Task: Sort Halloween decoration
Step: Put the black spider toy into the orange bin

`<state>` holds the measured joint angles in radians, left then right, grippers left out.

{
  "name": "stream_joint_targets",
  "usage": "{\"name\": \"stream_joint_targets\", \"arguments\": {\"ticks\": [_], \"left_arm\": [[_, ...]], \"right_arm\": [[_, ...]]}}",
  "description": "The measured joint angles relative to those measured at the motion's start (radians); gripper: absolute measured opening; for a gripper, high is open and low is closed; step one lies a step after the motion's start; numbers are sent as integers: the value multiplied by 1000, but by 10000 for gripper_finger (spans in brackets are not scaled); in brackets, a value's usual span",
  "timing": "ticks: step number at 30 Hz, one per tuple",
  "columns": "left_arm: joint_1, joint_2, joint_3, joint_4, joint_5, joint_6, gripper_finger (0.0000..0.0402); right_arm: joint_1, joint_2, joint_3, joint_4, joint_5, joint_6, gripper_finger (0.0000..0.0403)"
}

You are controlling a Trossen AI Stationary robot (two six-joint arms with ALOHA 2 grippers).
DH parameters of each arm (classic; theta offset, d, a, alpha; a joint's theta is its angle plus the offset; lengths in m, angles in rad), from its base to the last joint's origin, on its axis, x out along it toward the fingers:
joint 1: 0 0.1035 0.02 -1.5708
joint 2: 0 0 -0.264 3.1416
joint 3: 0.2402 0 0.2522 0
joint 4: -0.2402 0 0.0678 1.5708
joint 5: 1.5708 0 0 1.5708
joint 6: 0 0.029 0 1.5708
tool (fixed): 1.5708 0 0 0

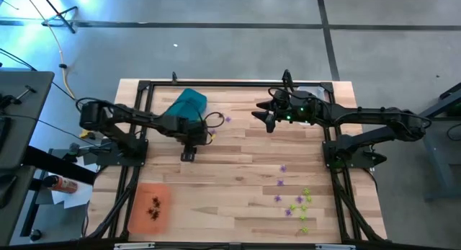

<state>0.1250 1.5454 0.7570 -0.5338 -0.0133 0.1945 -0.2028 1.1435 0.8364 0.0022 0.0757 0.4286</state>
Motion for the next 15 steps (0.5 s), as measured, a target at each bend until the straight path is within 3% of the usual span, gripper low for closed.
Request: {"name": "stream_joint_targets", "arguments": {"ticks": [9, 12, 15], "left_arm": [[0, 27, 3, -15, -19, -4, 182], [-2, 28, 3, -21, -13, -22, 146], [-11, 27, 3, -17, -13, -57, 85]], "right_arm": [[0, 0, 0, -2, 1, 16, 236], [0, 0, 0, -2, 2, 10, 236], [1, 0, 0, -4, 15, 8, 236]]}}
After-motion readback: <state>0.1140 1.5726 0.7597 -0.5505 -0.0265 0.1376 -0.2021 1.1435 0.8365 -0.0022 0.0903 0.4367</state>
